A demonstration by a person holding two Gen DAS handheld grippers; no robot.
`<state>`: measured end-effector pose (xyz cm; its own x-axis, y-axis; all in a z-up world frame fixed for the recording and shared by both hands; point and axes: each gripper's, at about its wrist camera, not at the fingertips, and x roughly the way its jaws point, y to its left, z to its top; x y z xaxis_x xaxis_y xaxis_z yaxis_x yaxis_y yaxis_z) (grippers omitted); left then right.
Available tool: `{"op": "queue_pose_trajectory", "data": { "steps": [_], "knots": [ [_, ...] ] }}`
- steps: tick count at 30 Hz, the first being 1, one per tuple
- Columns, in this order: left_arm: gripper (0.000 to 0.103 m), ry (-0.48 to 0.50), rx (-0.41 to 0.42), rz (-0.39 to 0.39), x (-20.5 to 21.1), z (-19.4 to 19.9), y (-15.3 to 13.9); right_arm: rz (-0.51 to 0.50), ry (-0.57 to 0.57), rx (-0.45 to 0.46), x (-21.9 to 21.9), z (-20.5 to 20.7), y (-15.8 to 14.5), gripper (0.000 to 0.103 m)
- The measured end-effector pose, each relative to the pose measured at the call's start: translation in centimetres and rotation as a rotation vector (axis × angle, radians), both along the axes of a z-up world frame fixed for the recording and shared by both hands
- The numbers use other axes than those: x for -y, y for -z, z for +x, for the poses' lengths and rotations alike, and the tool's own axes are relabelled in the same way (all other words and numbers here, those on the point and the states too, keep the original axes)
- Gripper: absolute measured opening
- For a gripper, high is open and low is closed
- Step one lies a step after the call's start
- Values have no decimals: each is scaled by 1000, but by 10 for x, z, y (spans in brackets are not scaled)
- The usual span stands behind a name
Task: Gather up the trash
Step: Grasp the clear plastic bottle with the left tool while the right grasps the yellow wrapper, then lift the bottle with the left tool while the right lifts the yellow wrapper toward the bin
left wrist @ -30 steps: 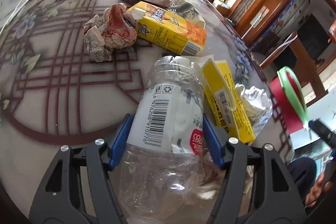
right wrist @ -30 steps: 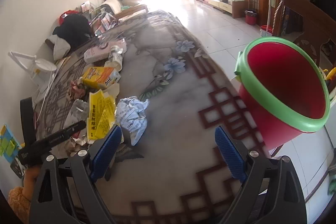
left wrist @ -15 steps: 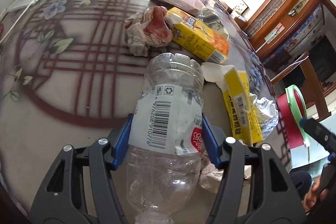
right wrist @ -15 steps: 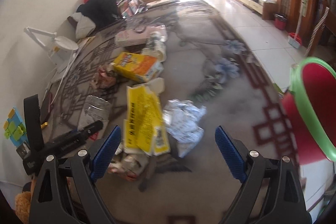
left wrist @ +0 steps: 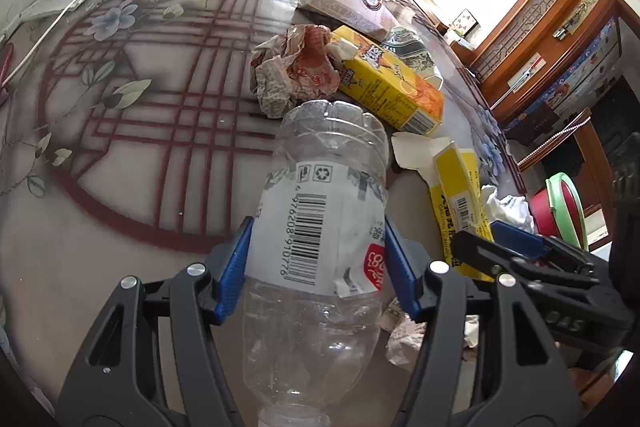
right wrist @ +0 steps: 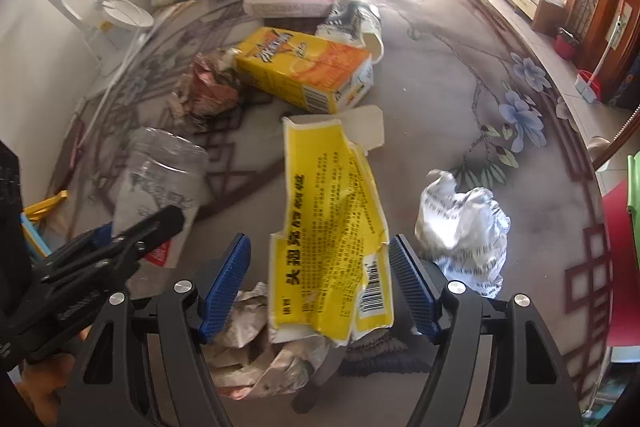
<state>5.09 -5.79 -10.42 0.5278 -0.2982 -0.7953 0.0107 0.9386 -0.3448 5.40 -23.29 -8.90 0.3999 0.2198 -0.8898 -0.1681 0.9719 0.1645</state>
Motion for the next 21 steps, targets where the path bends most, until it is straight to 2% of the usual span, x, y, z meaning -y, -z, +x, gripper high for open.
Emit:
{"op": "queue_pose_trajectory", "data": {
  "steps": [5,6,7,13,15,16,19,21],
  "knots": [
    [59,-5,-14,-16,-1,2,5,-53,-22,-17,-3,3,14,69],
    [60,-4,-15,-18,-1,2,5,-51,-28,-17,-4,2,14,63],
    [59,-4,-15,-17,0,2,5,-40,-29,-13,-3,1,13,59],
    [62,-16,-18,-12,-1,3,6,25,-28,45,3,-12,-5,58],
    [67,-21,-6,-22,-2,2,4,44,-28,55,4,-18,-11,57],
    [67,-25,2,-31,-2,2,3,54,-29,57,5,-20,-14,42],
    [66,-22,14,-28,-2,1,2,78,-33,43,6,-25,-17,40],
    [62,-14,20,-14,-1,0,1,66,-42,37,5,-29,-16,37]
  ]
}}
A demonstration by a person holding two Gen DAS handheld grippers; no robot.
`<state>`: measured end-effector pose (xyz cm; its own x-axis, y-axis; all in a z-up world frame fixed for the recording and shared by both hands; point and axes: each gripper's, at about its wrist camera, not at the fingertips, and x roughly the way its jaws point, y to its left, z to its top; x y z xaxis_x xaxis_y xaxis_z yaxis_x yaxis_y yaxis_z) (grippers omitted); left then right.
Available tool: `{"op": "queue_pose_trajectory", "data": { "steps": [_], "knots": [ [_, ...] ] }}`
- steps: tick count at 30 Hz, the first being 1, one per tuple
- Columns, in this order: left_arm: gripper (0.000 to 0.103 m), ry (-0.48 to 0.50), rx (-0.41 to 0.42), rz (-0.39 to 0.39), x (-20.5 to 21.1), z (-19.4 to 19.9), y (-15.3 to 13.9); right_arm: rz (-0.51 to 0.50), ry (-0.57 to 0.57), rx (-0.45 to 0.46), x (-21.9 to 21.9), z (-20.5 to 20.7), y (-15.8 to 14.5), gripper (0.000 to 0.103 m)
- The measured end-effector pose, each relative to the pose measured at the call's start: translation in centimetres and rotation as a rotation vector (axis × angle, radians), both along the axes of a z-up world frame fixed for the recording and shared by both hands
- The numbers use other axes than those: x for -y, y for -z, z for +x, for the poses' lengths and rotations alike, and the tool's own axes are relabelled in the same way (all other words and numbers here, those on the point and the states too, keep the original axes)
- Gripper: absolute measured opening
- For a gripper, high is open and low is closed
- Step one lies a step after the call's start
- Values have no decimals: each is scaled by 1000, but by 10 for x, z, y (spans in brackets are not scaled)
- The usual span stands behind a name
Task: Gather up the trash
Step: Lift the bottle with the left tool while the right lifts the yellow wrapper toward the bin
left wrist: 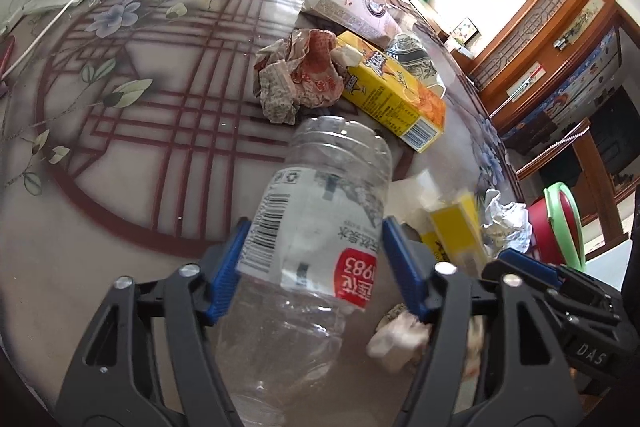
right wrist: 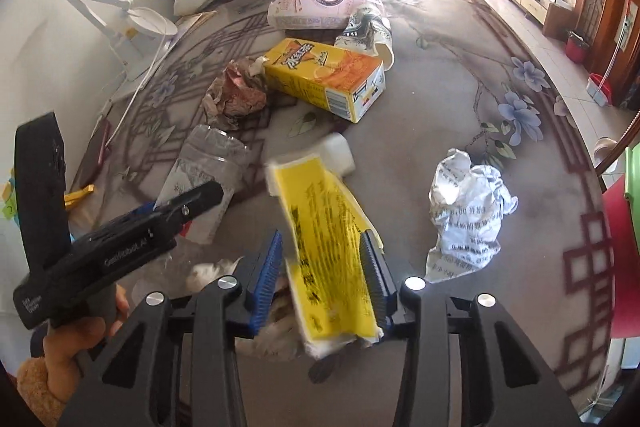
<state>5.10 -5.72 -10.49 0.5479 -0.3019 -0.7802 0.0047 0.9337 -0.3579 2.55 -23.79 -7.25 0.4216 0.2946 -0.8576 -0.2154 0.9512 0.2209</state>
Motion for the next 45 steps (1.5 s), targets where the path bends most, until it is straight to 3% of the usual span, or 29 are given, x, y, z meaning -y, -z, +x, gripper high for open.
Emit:
{"op": "queue_pose_trajectory", "data": {
  "steps": [2,5,6,7,11,13,14,15,16,31,45],
  "knots": [
    [60,9,10,13,2,-1,-2,-19,-2,-11,-1,-2,4,37],
    [59,8,25,15,2,-3,-7,-26,10,-26,-2,0,7,51],
    [59,4,28,14,1,-3,-7,-35,5,-35,-4,3,8,68],
    [59,-1,27,12,0,-4,-8,-52,-1,-36,-6,5,9,79],
    [59,-21,-4,-14,-6,-1,-2,-170,-42,-12,-21,14,18,80],
    [59,-21,-8,-19,-7,-1,-1,-190,-45,-5,-22,17,24,72],
    [59,-18,-6,-18,-7,-1,-1,-199,-42,-9,-21,19,25,60],
    [59,-15,-3,-15,-7,-1,-2,-201,-44,-16,-21,20,27,40],
    [59,-14,-3,-15,-7,-2,-2,-196,-42,-13,-19,19,27,33],
    [59,-23,18,-7,-8,-5,-6,-7,17,102,24,-33,-32,33],
    [59,-12,52,39,-2,-11,-11,61,97,112,54,-53,-43,33]
  ]
}}
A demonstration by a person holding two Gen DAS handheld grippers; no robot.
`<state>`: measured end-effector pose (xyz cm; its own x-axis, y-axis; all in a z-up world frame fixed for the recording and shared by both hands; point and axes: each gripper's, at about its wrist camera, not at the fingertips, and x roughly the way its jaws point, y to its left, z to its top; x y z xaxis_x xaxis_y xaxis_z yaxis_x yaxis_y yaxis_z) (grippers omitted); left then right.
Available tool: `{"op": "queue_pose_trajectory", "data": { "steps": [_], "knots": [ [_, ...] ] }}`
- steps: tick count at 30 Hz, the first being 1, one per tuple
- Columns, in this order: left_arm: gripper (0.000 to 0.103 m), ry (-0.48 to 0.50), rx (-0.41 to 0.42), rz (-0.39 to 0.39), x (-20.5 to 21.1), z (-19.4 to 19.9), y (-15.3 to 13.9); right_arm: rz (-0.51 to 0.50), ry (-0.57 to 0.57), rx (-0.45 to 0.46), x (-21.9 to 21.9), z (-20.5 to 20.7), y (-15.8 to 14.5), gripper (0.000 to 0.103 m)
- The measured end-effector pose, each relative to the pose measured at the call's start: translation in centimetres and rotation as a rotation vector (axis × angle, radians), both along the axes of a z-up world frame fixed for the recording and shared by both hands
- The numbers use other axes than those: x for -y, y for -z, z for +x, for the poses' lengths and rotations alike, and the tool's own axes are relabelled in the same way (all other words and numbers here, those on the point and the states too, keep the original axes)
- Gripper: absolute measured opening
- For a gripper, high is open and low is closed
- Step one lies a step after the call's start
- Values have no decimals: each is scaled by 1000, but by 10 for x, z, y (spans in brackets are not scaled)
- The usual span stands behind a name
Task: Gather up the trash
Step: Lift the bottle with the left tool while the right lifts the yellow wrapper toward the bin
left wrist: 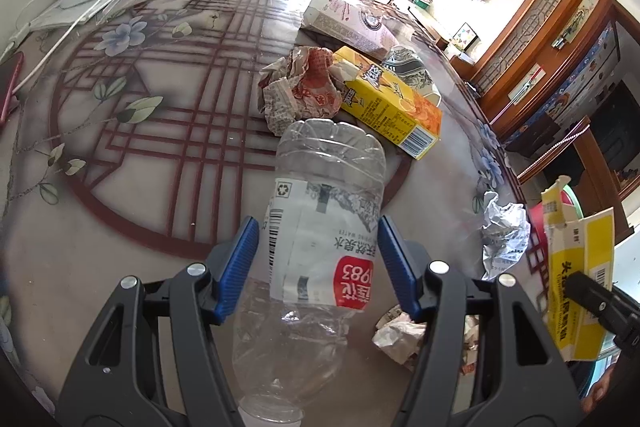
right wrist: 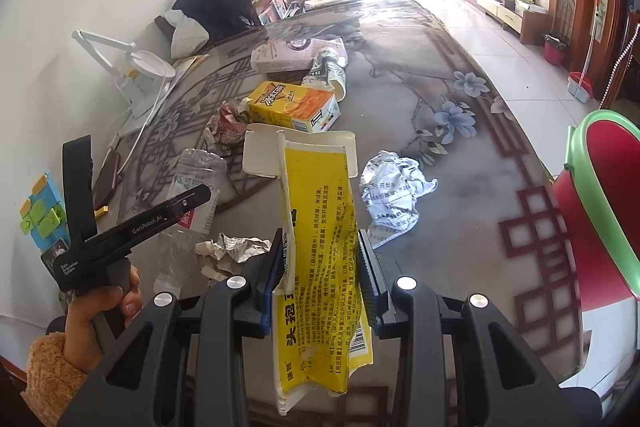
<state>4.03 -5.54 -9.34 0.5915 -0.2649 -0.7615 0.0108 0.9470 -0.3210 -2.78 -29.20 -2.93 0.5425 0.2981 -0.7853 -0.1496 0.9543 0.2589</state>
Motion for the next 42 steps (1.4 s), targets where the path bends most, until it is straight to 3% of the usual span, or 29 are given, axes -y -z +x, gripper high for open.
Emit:
{"op": "queue_pose_trajectory", "data": {
  "steps": [8,13,14,21,25,27,29,32,36,39,41,42],
  "knots": [
    [59,-14,2,85,4,-15,-5,51,15,15,17,-11,-5,33],
    [57,-42,54,54,6,-41,-27,97,43,28,33,-15,-9,33],
    [49,-45,62,42,7,-47,-31,104,47,30,36,-16,-10,33],
    [20,-28,109,3,24,-64,-58,137,65,52,51,-22,-16,33],
    [23,-8,93,29,31,-62,-59,151,81,58,59,-25,-20,34],
    [54,-37,61,8,22,-62,-51,151,89,66,63,-28,-23,35],
    [54,-66,30,-27,12,-65,-42,152,98,66,68,-28,-22,35],
    [56,-73,-14,-18,11,-64,-33,173,113,44,73,-27,-16,35],
    [68,-37,-35,1,22,-55,-24,184,104,23,71,-26,-10,35],
    [69,-17,-71,63,32,-39,-9,186,93,18,67,-26,-9,35],
    [67,-32,-97,37,29,-30,1,179,90,21,66,-27,-9,35],
    [53,-34,-114,5,26,-25,7,177,90,20,66,-27,-8,35]
  ]
}}
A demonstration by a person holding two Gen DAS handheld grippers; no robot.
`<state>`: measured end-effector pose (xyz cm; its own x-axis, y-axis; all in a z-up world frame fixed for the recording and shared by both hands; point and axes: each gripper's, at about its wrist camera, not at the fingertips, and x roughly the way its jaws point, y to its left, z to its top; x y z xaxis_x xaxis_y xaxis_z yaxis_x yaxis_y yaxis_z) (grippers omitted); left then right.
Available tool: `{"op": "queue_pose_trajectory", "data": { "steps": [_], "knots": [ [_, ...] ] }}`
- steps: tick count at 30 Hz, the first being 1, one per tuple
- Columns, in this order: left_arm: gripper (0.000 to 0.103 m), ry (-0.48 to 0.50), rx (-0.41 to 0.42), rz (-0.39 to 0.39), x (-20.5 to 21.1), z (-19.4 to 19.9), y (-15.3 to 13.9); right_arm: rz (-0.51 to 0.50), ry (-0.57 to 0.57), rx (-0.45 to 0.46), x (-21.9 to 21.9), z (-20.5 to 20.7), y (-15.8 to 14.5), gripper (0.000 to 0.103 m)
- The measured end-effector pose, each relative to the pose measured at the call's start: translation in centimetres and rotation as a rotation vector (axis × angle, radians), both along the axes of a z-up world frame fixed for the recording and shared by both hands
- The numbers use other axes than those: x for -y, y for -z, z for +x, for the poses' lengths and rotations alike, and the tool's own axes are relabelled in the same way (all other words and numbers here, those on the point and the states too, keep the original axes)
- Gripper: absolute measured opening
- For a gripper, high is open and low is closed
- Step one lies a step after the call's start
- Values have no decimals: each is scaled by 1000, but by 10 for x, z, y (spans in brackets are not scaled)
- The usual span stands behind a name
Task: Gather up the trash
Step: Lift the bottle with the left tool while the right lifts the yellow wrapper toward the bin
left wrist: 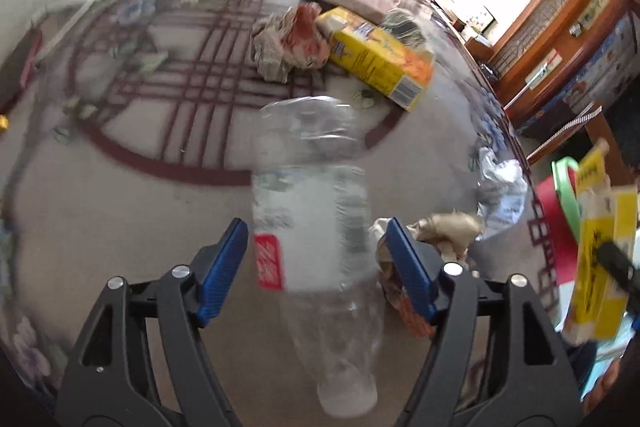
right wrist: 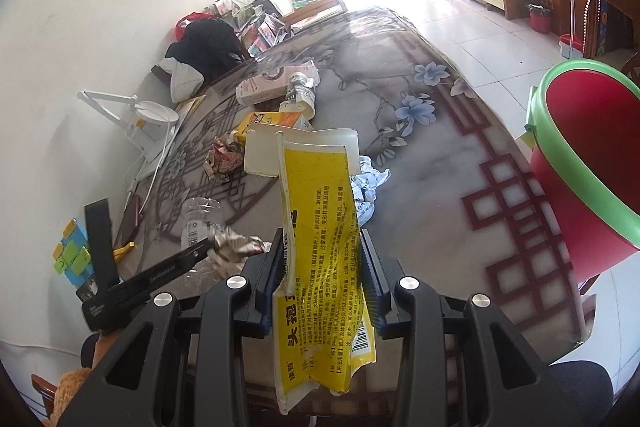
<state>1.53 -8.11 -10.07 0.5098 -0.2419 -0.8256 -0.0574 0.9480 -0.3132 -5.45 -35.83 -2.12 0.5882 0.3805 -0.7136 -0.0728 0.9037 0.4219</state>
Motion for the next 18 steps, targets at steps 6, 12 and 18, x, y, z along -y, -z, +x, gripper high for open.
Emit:
{"op": "queue_pose_trajectory", "data": {
  "steps": [6,12,18],
  "knots": [
    [51,-24,48,-32,-7,-14,-14,8,15,-7,4,3,3,35],
    [51,-16,168,-35,0,-37,-58,14,18,-10,7,5,6,35],
    [51,64,238,-32,32,-41,-88,31,32,-1,15,4,4,35]
  ]
}}
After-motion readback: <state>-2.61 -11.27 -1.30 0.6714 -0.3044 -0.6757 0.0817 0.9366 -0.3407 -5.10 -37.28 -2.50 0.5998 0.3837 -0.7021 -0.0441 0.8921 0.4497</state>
